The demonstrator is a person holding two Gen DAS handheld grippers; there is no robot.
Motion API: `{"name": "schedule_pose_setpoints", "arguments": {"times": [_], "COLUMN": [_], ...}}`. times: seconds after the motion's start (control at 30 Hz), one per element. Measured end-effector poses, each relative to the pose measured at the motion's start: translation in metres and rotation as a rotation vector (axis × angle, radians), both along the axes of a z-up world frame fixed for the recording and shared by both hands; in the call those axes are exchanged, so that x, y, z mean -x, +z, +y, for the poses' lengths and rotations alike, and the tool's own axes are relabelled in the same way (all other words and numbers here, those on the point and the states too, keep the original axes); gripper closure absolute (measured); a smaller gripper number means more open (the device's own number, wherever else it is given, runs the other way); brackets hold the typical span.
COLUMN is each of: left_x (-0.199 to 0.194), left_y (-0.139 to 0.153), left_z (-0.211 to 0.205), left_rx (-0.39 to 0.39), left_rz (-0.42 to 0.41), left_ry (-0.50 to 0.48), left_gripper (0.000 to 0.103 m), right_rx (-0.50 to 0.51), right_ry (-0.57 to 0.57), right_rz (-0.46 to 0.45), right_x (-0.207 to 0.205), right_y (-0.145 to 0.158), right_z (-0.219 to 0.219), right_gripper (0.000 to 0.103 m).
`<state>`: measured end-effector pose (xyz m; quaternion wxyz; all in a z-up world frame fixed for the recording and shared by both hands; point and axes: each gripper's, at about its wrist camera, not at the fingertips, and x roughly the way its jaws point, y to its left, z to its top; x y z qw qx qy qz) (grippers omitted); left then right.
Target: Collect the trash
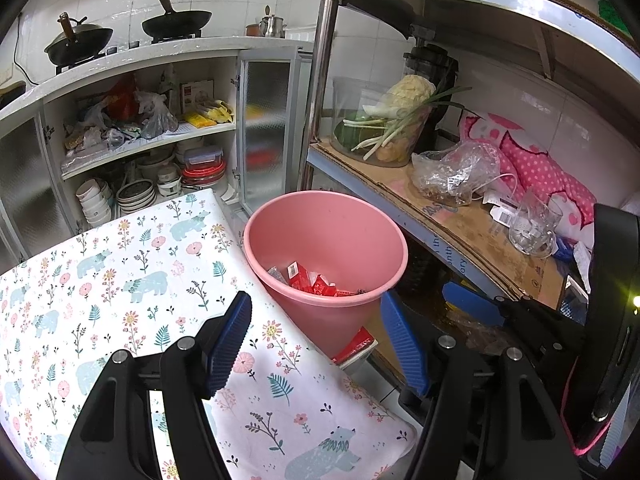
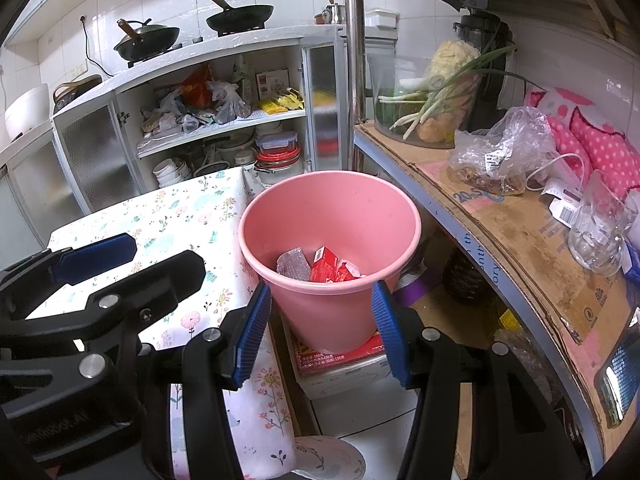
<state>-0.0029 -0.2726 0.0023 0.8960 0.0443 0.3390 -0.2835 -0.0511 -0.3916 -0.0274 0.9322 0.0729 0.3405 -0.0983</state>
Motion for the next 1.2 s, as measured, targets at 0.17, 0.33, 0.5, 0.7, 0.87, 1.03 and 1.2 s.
{"name": "schedule_pose_setpoints", "arguments": {"times": [0.17,0.33,0.5,0.7,0.87,1.03,1.2], "left_x": [-0.0008,-0.0016,-0.0023,-0.0026,-0.0010,0.0002,-0.0015], "left_y": [-0.0020,-0.0025,-0.0034,-0.0029,-0.0047,-0.0056,-0.0060], "left_z": [-0.0006,-0.0005,-0.0010,-0.0011,-0.0032,-0.0037,-0.0039], "left_rx": [-0.002,-0.003,-0.004,-0.004,-0.007,-0.005,-0.006], "left_rz": [0.009,0.010,0.011,0.011,0.011,0.006,0.015], "left_ry": [0.000,-0.004,-0.009,-0.008,-0.012,-0.017,-0.017], "left_gripper": [0.037,0.037,0.037,0.037,0.037,0.037,0.037], "right_rx": [-0.001,-0.003,-0.004,-0.005,-0.004,-0.005,-0.005], "right_ry": [0.002,0.002,0.003,0.002,0.003,0.002,0.003], "right_rz": [0.003,0.005,0.005,0.007,0.007,0.006,0.008], "right_x": [-0.0014,-0.0025,-0.0031,-0.0033,-0.0032,-0.0032,-0.0036], "right_y": [-0.0026,-0.0047,-0.0056,-0.0059,-0.0062,-0.0058,-0.0072], "right_z": [-0.0003,-0.0015,-0.0029,-0.0030,-0.0029,-0.0027,-0.0036], "right_gripper": [0.049,0.049,0.049,0.049,0.049,0.049,0.049]}}
